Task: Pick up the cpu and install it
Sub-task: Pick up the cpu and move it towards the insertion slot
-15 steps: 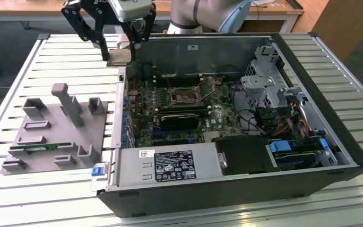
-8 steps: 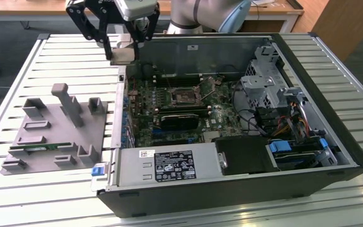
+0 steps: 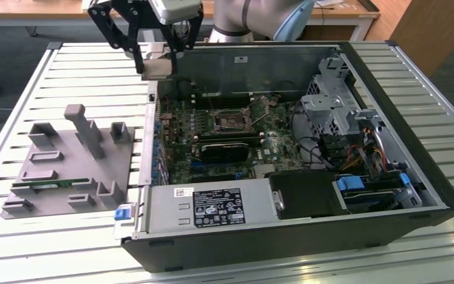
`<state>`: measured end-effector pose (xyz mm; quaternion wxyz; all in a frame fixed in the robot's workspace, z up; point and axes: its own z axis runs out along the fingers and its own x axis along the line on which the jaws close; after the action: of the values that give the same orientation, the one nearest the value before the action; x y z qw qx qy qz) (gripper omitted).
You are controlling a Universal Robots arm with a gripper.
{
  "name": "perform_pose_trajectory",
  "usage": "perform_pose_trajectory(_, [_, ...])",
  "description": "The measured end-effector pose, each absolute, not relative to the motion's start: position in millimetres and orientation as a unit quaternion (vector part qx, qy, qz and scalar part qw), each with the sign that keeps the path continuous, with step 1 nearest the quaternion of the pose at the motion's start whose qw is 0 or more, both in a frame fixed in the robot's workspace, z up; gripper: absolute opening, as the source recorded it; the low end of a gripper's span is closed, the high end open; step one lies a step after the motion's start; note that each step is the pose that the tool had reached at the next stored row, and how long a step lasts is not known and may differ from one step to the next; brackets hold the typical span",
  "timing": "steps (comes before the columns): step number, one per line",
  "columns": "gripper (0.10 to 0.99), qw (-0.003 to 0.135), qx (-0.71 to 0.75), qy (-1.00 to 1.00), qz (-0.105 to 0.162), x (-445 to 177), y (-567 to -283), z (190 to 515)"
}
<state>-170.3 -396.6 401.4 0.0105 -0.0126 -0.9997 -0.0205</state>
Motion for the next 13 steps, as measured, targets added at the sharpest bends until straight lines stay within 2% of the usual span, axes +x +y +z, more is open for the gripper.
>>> perform_pose_trajectory(13, [0.541,0.011,-0.013,-1.000,-0.021,-162.3,-395.8,401.2])
